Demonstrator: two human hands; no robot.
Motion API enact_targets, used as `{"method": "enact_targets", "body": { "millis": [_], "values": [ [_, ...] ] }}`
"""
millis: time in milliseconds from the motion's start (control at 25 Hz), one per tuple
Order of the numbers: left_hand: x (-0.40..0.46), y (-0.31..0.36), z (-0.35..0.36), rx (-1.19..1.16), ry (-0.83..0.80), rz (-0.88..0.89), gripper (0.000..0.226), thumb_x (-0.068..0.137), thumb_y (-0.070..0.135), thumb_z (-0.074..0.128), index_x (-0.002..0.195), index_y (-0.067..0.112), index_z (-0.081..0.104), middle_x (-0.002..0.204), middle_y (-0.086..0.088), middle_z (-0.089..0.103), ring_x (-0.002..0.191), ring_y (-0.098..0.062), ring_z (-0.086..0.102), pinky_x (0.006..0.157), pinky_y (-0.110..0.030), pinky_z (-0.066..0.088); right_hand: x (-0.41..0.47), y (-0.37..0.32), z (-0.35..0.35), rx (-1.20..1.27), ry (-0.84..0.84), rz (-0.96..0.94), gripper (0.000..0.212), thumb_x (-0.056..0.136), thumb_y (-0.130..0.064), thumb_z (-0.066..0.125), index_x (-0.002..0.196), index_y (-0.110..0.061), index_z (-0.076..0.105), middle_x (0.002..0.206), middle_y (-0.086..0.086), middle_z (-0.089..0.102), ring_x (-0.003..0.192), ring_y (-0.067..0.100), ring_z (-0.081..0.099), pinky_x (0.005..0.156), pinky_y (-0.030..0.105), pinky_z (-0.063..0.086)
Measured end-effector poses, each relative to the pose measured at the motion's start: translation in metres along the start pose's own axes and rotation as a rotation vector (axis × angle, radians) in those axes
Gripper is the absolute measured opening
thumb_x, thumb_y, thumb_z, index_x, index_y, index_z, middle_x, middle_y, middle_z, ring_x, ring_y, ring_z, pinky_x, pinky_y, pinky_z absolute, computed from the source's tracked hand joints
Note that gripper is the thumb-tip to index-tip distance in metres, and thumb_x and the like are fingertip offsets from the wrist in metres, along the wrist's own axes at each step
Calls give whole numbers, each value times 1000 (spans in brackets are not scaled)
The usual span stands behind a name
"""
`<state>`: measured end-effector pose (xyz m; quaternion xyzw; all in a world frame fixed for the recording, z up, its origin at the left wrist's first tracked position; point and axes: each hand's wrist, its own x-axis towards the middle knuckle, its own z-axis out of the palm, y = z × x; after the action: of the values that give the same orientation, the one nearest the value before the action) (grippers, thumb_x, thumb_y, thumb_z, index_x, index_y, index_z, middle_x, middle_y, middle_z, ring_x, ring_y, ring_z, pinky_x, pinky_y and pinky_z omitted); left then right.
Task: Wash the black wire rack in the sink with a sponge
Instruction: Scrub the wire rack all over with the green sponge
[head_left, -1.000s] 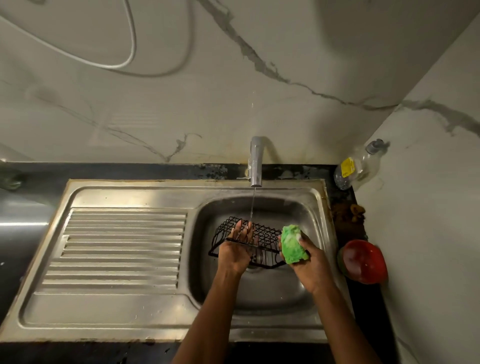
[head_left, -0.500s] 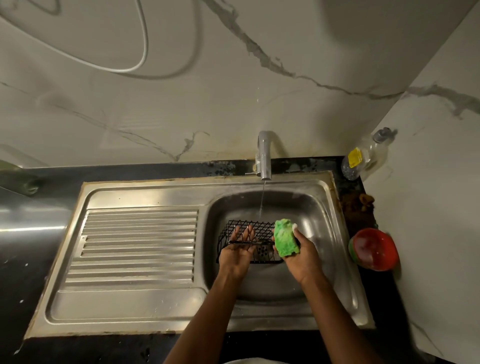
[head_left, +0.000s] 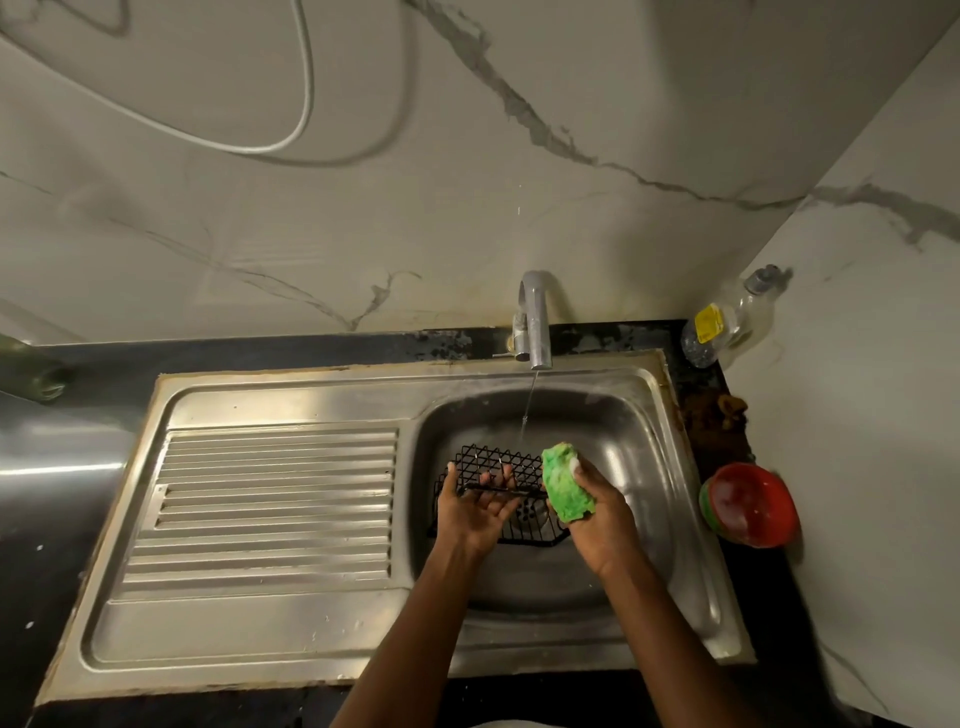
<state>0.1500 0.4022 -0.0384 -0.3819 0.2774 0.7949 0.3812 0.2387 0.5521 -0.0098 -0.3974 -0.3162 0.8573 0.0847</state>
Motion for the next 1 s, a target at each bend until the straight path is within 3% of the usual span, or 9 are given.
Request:
{"method": "enact_targets", "body": {
  "millis": [120, 280, 440, 600, 680, 800, 920, 1000],
  "values": [
    [-4, -2, 4, 43, 5, 15, 42, 97, 47, 55, 110, 8, 62, 118, -26, 71, 114, -38, 67, 91, -53, 51, -7, -1, 6, -74, -54, -71, 46, 88, -11, 63, 134, -12, 64, 129, 13, 69, 124, 31, 62, 97, 38, 49],
    [-7, 0, 15, 54, -24, 85, 46, 99, 45, 51, 130, 13, 65, 121, -27, 69, 106, -37, 69, 103, -52, 51, -21, -3, 21, -447, -31, -310, 34, 91, -4, 68, 120, -22, 72, 118, 5, 75, 112, 16, 70, 93, 29, 56],
    [-11, 3, 31, 126, -132, 155, 43, 104, 51, 48, 126, 19, 67, 101, -16, 71, 89, -26, 70, 83, -40, 56, -24, 16, 48, -1007, -34, -740, 32, 91, -17, 72, 121, -26, 73, 116, -8, 66, 109, 7, 62, 92, 33, 56],
    [-16, 0, 30, 72, -235, 139, 41, 102, 49, 49, 125, 20, 65, 105, -13, 65, 99, -24, 64, 94, -38, 51, -35, 40, 71, -1318, -22, -985, 33, 94, -17, 66, 127, -22, 70, 129, -1, 57, 120, 15, 50, 103, 21, 43],
    [-19, -3, 29, 62, -235, 142, 38, 100, 51, 50, 124, 25, 64, 112, -19, 66, 104, -29, 64, 97, -42, 51, -32, 38, 56, -1367, 25, -1007, 37, 91, -11, 65, 127, -21, 70, 130, 0, 57, 120, 18, 51, 102, 27, 47],
    [-24, -2, 32, 82, -223, 174, 38, 101, 53, 49, 128, 29, 61, 109, -21, 68, 102, -29, 65, 97, -43, 52, -29, 32, 44, -1285, 197, -931, 40, 89, -4, 68, 126, -18, 70, 125, 0, 56, 115, 19, 53, 90, 39, 56],
    [-22, -5, 31, 66, -260, 146, 47, 100, 55, 52, 137, 26, 56, 114, -19, 68, 106, -28, 67, 95, -39, 56, -44, 40, 75, -1332, 25, -1008, 33, 96, -15, 55, 124, -15, 71, 124, 4, 58, 116, 19, 52, 101, 29, 48],
    [-24, -7, 34, 47, -250, 136, 49, 99, 57, 49, 133, 25, 61, 116, -20, 69, 105, -28, 68, 96, -39, 56, -42, 35, 71, -1334, 13, -1054, 33, 95, -15, 54, 123, -15, 72, 123, 5, 59, 114, 18, 53, 100, 27, 48]
  ]
}}
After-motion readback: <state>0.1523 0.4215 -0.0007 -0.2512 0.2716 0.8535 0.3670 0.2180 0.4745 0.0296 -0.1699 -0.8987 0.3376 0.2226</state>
